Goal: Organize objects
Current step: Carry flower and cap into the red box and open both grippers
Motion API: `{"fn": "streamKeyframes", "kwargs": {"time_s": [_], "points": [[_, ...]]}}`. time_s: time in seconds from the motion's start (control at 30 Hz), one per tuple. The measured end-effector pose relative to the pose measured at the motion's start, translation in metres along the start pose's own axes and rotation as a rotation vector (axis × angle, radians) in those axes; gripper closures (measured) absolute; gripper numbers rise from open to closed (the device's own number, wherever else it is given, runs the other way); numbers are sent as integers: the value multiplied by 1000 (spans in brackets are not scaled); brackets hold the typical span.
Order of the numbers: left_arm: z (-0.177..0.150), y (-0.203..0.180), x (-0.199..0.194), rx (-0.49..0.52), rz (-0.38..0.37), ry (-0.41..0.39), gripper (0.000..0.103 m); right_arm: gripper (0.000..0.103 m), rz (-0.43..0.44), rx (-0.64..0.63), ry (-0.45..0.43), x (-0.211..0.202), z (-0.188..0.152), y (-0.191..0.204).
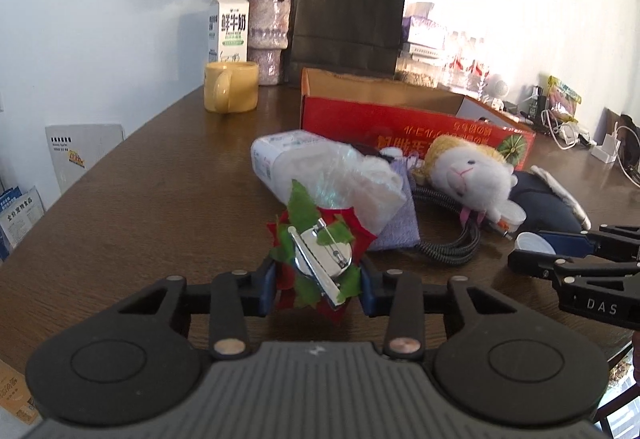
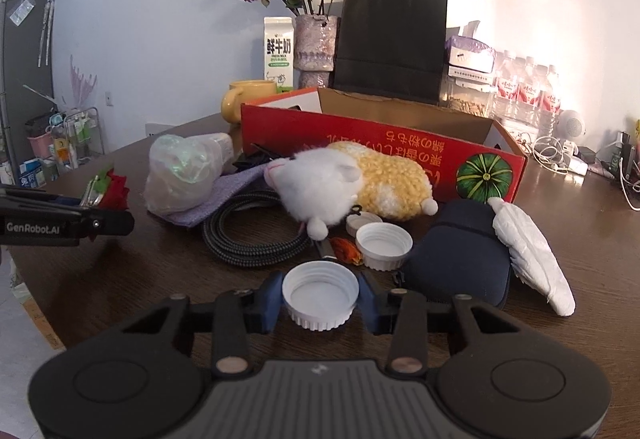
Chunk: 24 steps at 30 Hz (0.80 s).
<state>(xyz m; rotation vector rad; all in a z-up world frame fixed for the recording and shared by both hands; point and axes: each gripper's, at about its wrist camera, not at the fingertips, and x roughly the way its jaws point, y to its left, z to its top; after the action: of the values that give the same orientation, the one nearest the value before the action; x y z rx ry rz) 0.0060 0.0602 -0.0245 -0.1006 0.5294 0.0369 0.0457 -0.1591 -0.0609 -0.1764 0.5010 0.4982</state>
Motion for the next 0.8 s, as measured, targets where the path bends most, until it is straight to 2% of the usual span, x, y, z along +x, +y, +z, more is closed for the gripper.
{"fn": "streamKeyframes", "kwargs": {"time_s": [0.17, 0.4, 0.6, 0.8], "points": [[12, -6, -11, 4, -21, -45, 64, 64, -5, -4, -34, -7, 6, -2], [44, -25, -14, 38, -63, -132, 64, 64, -22, -4, -115, -12, 29, -15], [77, -43, 5, 49, -94, -164, 64, 64, -53, 5, -189, -7, 57, -37], [114, -57, 40, 21, -106, -162, 64, 64, -78, 32, -226, 16, 92, -64]]}}
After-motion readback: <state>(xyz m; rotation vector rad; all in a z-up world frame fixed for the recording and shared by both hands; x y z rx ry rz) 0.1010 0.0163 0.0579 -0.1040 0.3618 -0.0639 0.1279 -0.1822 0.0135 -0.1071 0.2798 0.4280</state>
